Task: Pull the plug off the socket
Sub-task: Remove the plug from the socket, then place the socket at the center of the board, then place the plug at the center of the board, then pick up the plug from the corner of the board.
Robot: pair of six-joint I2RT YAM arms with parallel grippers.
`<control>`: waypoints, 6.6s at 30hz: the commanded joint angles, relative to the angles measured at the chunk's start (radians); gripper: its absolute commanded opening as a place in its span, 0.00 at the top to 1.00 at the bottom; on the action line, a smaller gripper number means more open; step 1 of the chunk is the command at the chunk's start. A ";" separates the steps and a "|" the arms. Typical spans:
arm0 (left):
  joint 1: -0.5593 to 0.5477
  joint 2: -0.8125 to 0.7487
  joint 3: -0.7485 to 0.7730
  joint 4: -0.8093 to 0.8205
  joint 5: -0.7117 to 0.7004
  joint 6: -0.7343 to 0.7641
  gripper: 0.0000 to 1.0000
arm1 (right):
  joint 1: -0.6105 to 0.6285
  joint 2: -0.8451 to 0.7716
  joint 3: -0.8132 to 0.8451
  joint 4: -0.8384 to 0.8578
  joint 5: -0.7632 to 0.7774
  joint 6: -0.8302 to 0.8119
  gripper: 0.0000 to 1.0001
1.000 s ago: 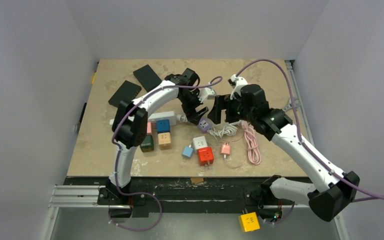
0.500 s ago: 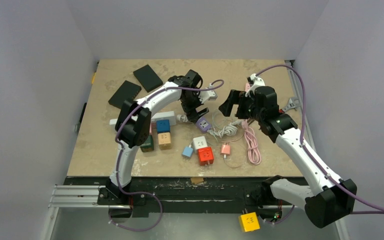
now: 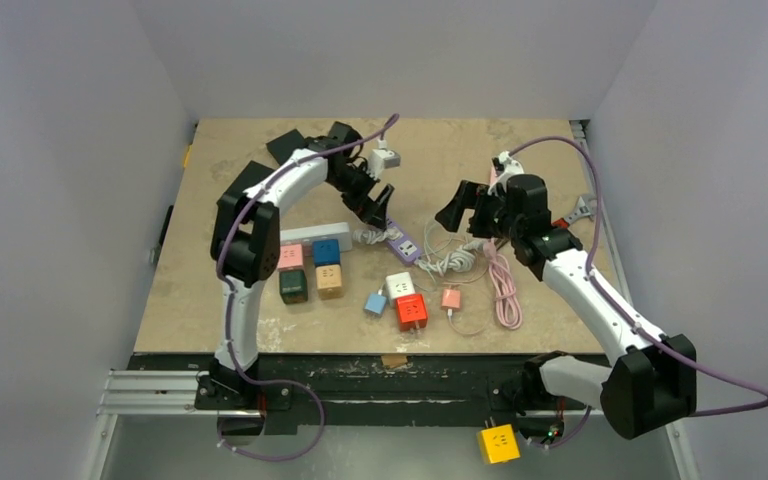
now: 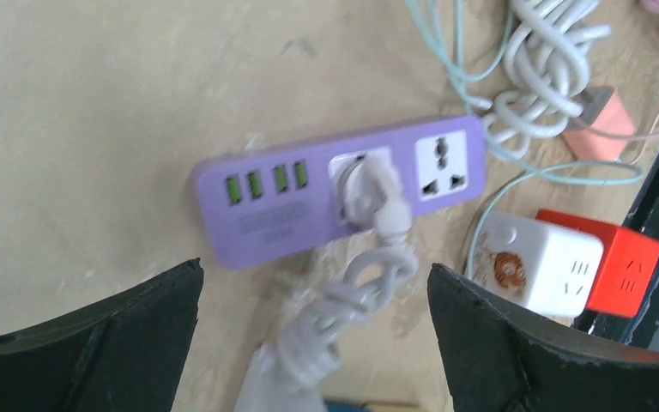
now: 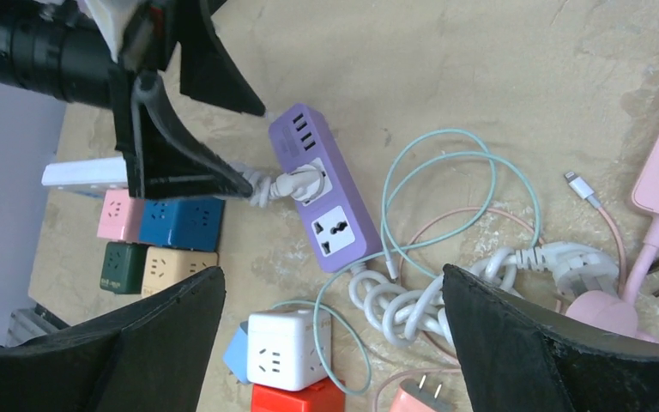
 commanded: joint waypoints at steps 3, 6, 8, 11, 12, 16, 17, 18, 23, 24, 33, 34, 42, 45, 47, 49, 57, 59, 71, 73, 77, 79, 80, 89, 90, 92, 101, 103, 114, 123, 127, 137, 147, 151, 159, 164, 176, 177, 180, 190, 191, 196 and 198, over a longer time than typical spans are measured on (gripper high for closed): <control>-0.029 -0.167 -0.187 0.144 -0.087 0.001 0.00 | -0.005 0.032 -0.048 0.122 -0.032 0.015 0.04; -0.092 -0.152 -0.197 0.120 -0.231 0.074 0.00 | -0.005 0.073 -0.041 0.136 -0.033 0.014 0.03; -0.115 -0.170 -0.242 0.175 -0.274 0.082 0.00 | -0.005 0.095 -0.029 0.138 -0.038 0.004 0.01; -0.135 -0.174 -0.261 0.214 -0.294 0.099 0.00 | -0.005 0.115 -0.020 0.147 -0.039 0.000 0.01; -0.139 -0.165 -0.252 0.215 -0.305 0.102 0.00 | -0.006 0.121 -0.018 0.151 -0.037 -0.001 0.01; -0.139 -0.120 -0.206 0.199 -0.343 0.100 0.08 | -0.006 0.145 -0.006 0.154 -0.036 -0.005 0.04; -0.140 -0.119 -0.203 0.206 -0.347 0.100 0.12 | -0.006 0.147 -0.005 0.156 -0.038 -0.004 0.05; -0.139 -0.123 -0.209 0.219 -0.351 0.096 0.17 | -0.005 0.149 -0.004 0.158 -0.038 -0.005 0.06; -0.138 -0.129 -0.202 0.237 -0.362 0.094 0.47 | -0.016 0.162 0.003 0.163 -0.040 -0.001 0.12; -0.138 -0.119 -0.195 0.228 -0.361 0.096 0.55 | -0.020 0.169 0.007 0.169 -0.047 0.001 0.13; -0.131 -0.133 -0.054 0.137 -0.305 0.141 1.00 | -0.066 0.270 0.119 0.245 -0.177 -0.013 0.06; -0.131 -0.145 -0.051 0.144 -0.299 0.139 1.00 | -0.065 0.292 0.148 0.248 -0.205 -0.013 0.06; -0.099 -0.247 -0.097 0.201 -0.241 0.116 1.00 | -0.068 0.534 0.236 0.410 -0.476 0.072 0.07; -0.075 -0.270 -0.100 0.218 -0.211 0.093 1.00 | -0.068 0.581 0.182 0.557 -0.541 0.157 0.11; -0.067 -0.288 -0.116 0.238 -0.194 0.087 1.00 | -0.068 0.606 0.137 0.670 -0.572 0.217 0.12; -0.065 -0.303 -0.133 0.255 -0.187 0.086 1.00 | -0.069 0.642 0.125 0.708 -0.590 0.238 0.13; -0.064 -0.337 -0.174 0.298 -0.165 0.072 1.00 | -0.060 0.781 0.105 0.994 -0.696 0.435 0.16; -0.064 -0.334 -0.176 0.300 -0.162 0.069 1.00 | -0.053 0.813 0.098 1.089 -0.715 0.500 0.17; -0.060 -0.322 -0.179 0.329 -0.161 0.059 1.00 | -0.013 0.901 0.029 1.368 -0.774 0.685 0.49; -0.057 -0.320 -0.179 0.331 -0.162 0.055 1.00 | -0.014 0.913 0.026 1.427 -0.780 0.728 0.62; -0.044 -0.325 -0.182 0.336 -0.152 0.044 1.00 | -0.015 0.928 0.038 1.424 -0.776 0.751 0.96; -0.036 -0.333 -0.187 0.349 -0.141 0.030 1.00 | -0.015 0.924 0.056 1.334 -0.749 0.716 1.00; -0.029 -0.341 -0.193 0.356 -0.133 0.020 1.00 | -0.015 0.915 0.070 1.259 -0.730 0.686 1.00; 0.039 -0.479 -0.369 0.603 0.002 -0.111 1.00 | -0.026 0.875 0.168 0.717 -0.512 0.406 1.00; 0.045 -0.490 -0.380 0.609 0.016 -0.117 1.00 | -0.026 0.871 0.173 0.676 -0.488 0.382 1.00; 0.063 -0.502 -0.395 0.627 0.061 -0.145 1.00 | -0.026 0.864 0.189 0.602 -0.444 0.332 1.00; 0.098 -0.509 -0.413 0.648 0.154 -0.161 1.00 | -0.037 0.854 0.230 0.468 -0.307 0.250 1.00; 0.097 -0.499 -0.410 0.628 0.118 -0.139 1.00 | -0.043 0.848 0.267 0.436 -0.286 0.242 1.00; 0.096 -0.325 -0.289 0.527 -0.126 -0.039 1.00 | -0.085 0.866 0.577 0.128 -0.002 0.072 1.00; 0.058 -0.154 -0.156 0.435 -0.252 0.002 1.00 | -0.083 0.871 0.600 0.057 0.081 0.013 0.65; 0.038 -0.097 -0.090 0.378 -0.293 0.005 1.00 | -0.071 0.825 0.596 0.034 0.103 -0.009 0.41; 0.025 -0.084 -0.032 0.269 -0.325 -0.005 0.09 | 0.016 0.617 0.550 -0.040 0.201 -0.043 0.20; 0.051 -0.341 -0.105 0.073 -0.243 -0.036 0.00 | 0.156 0.381 0.369 -0.128 0.304 -0.051 0.18; 0.063 -0.457 -0.168 -0.018 -0.200 -0.016 0.00 | 0.295 0.253 0.250 -0.178 0.368 -0.032 0.09; 0.068 -0.598 -0.280 -0.206 -0.138 0.020 0.00 | 0.672 0.087 0.024 -0.266 0.593 0.161 0.01; 0.069 -0.688 -0.352 -0.245 -0.124 0.030 0.00 | 0.801 0.108 -0.009 -0.326 0.690 0.248 0.01; 0.068 -0.876 -0.478 -0.314 -0.191 0.085 0.00 | 0.860 0.299 -0.017 -0.243 0.719 0.256 0.01; 0.068 -0.883 -0.484 -0.315 -0.191 0.085 0.00 | 0.859 0.313 -0.016 -0.236 0.721 0.256 0.01; 0.068 -0.903 -0.497 -0.316 -0.188 0.083 0.00 | 0.860 0.333 -0.030 -0.211 0.745 0.257 0.03; 0.051 -0.966 -0.591 -0.195 -0.157 0.109 0.00 | 0.858 0.202 -0.124 -0.083 0.743 0.189 0.62; 0.037 -0.963 -0.597 -0.184 -0.172 0.116 0.00 | 0.858 0.170 -0.131 -0.078 0.741 0.172 0.68; -0.056 -0.959 -0.613 -0.130 -0.233 0.147 0.00 | 0.831 0.014 -0.141 -0.063 0.690 0.084 0.81; -0.086 -0.976 -0.619 -0.098 -0.222 0.165 0.00 | 0.809 -0.047 -0.140 -0.055 0.649 0.050 0.83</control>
